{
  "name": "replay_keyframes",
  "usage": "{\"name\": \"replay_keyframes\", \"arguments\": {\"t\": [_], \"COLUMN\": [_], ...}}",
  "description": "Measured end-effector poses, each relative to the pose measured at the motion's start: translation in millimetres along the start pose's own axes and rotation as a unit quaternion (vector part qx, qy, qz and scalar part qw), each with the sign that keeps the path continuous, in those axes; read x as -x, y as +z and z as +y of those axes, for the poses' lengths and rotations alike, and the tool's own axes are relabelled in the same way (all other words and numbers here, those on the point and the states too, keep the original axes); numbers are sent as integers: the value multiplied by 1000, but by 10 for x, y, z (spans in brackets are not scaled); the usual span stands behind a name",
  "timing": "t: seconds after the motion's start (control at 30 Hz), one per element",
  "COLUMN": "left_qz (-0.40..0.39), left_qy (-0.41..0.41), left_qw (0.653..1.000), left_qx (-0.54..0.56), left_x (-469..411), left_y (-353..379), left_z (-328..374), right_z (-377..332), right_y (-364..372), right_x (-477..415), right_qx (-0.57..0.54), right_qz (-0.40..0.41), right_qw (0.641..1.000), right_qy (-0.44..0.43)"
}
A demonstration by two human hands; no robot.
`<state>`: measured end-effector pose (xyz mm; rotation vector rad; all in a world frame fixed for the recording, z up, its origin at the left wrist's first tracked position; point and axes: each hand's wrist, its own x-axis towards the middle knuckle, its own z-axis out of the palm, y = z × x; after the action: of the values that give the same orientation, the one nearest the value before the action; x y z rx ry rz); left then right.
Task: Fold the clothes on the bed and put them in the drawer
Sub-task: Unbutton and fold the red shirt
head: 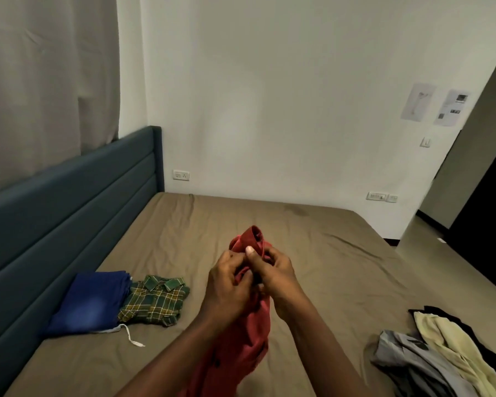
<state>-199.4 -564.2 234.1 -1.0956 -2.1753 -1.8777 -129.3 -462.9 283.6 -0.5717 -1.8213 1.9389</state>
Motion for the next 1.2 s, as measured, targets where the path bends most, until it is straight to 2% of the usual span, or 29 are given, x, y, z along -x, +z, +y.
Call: {"name": "replay_keyframes", "arguments": {"t": [0.07,0.13,0.2,0.27,0.33,0.4,0.5,0.57,0.63,0.7,0.73,0.8,0.87,0.9,0.97,1.03,1.07,1.13,1.2], "left_qz": [-15,-2,-17,-51,-63,-79,-100,-104,-64,-42,-55,-118,-165,-174,-205,-267,-280,-243,-156], "left_qy": [-78,-206,-271,-286,-278,-259,-262,-294,-350,-385,-395,-389,-346,-322,-286,-295,-319,-370,-423], "left_qw": [991,945,913,906,917,928,925,903,862,837,829,832,863,889,931,917,904,896,869], "left_qx": [110,256,306,307,279,256,257,295,361,388,393,377,328,276,99,-33,-47,24,203], "left_x": [-2,-24,-41,-39,-43,-39,-68,-107,-188,-261,-279,-314,-351,-375,-405,-413,-410,-439,-501], "left_y": [-26,-80,-137,-199,-262,-345,-467,-549,-601,-675,-719,-801,-844,-861,-870,-870,-871,-874,-868], "left_z": [17,42,55,16,-6,-29,-63,-63,-84,-104,-91,-95,-67,-68,-73,-131,-155,-203,-216], "right_z": [28,22,5,-49,-93,-153,-226,-264,-294,-321,-334,-330,-294,-269,-213,-158,-140,-114,-64], "right_y": [5,-7,-6,71,109,121,48,-4,-82,-188,-244,-364,-447,-466,-465,-437,-423,-424,-451], "right_x": [-34,-36,-16,28,10,-20,-127,-207,-275,-298,-300,-332,-383,-403,-407,-391,-379,-387,-429], "right_qx": [-22,-79,-113,-111,-93,-85,-65,-49,-8,42,50,33,-23,-52,-95,-135,-140,-71,159], "right_qz": [30,44,3,-54,-82,-101,-97,-81,-83,-117,-139,-158,-134,-120,-115,-132,-144,-154,-114], "right_qw": [999,996,993,989,986,981,980,986,991,988,984,982,987,989,988,981,979,985,980], "right_qy": [-16,11,42,82,115,144,160,139,105,92,99,103,82,67,47,41,36,26,-20]}}
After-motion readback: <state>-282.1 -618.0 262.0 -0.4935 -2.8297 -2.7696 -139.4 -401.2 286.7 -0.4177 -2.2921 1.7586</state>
